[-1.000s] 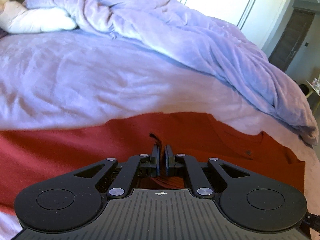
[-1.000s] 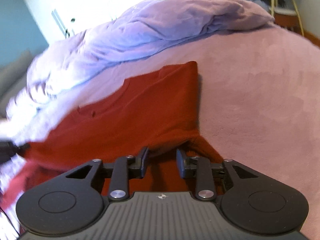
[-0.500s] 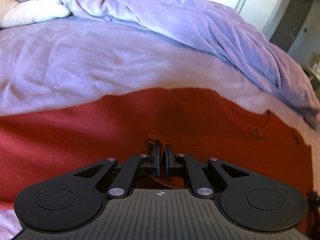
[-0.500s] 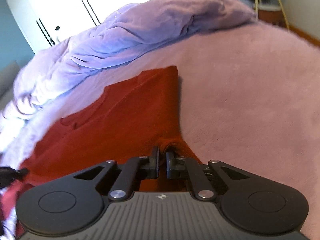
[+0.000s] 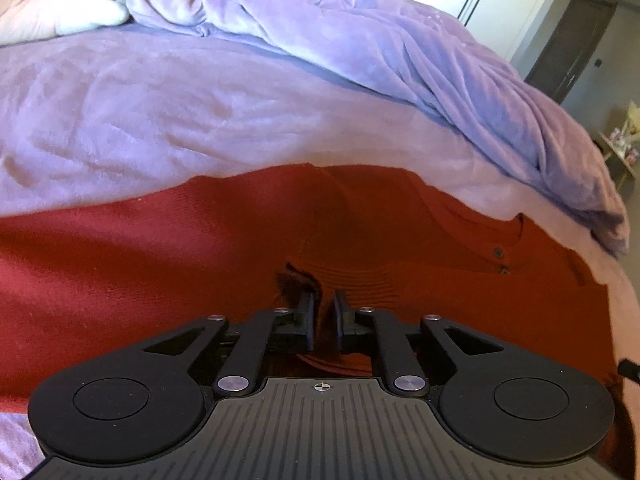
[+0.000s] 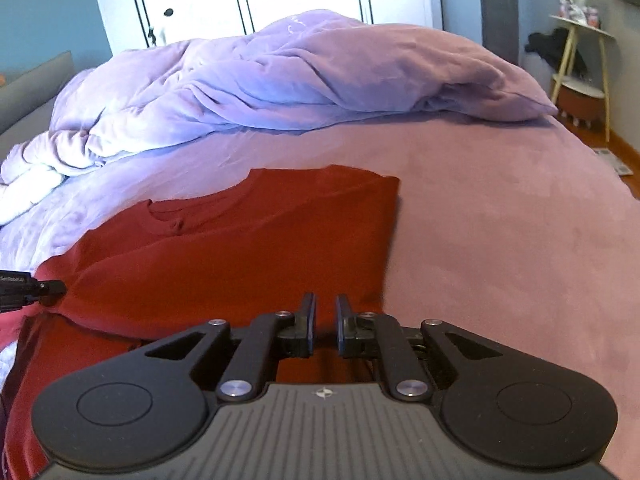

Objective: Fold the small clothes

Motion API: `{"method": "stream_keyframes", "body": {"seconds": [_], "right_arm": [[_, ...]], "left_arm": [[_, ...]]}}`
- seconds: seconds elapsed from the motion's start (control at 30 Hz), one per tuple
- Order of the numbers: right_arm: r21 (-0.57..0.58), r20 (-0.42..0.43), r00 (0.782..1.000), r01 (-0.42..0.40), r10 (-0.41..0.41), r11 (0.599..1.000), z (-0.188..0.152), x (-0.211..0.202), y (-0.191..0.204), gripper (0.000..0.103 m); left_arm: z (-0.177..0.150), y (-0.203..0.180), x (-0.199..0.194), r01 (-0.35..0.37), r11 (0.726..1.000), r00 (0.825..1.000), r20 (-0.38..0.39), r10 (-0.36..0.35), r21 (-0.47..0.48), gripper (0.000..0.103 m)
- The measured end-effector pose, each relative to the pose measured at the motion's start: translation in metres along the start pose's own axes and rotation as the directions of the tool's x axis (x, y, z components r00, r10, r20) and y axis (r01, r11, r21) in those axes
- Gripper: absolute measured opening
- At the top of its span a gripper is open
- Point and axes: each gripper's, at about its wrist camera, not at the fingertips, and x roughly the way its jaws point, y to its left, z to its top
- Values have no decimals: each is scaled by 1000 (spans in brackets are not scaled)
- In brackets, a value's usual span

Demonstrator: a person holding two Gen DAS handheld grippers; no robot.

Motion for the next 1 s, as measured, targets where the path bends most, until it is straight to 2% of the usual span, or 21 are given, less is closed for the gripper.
{"method": "stream_keyframes", "body": {"seconds": [0.07,0.2,0.3,0.4,0.5,0.6,0.7,0.8,0.87,1.0], "right_arm": [[-37,-24,1000,1,-2,999,5,20,11,9],[-140,-92,994,47,-61,989,2,65,36,9],[-280,-34,990,124,-139,952,-7,79,59,9],[-346,5,979,191,-202,919,-7,89,69,5],[-342,14,976,211,-220,916,-3,95,67,5],[-321,-14,983,170,-184,932,-3,85,65,8],[-304,-28,993,104,-118,947,-11,65,64,10],[-297,-23,996,80,-91,952,-26,50,63,12],[-311,-6,996,87,-93,946,-34,45,63,12],[-287,-16,995,92,-101,953,-33,46,62,13]], "left_arm": [[0,-5,3,-21,999,1000,1,21,31,9],[1,-9,7,-41,996,999,26,39,78,8],[2,-11,11,-86,991,995,59,80,103,7],[2,-13,15,-127,987,989,90,119,101,7],[-1,-12,14,-144,985,988,63,138,94,8],[-6,-15,-1,-154,982,987,69,147,107,10],[-11,-19,-19,-115,990,991,75,109,86,20],[-15,-27,-25,-67,995,996,66,62,76,47],[-17,-31,-19,-65,995,998,30,63,71,49],[-18,-26,-12,-109,994,994,1,109,30,52]]}}
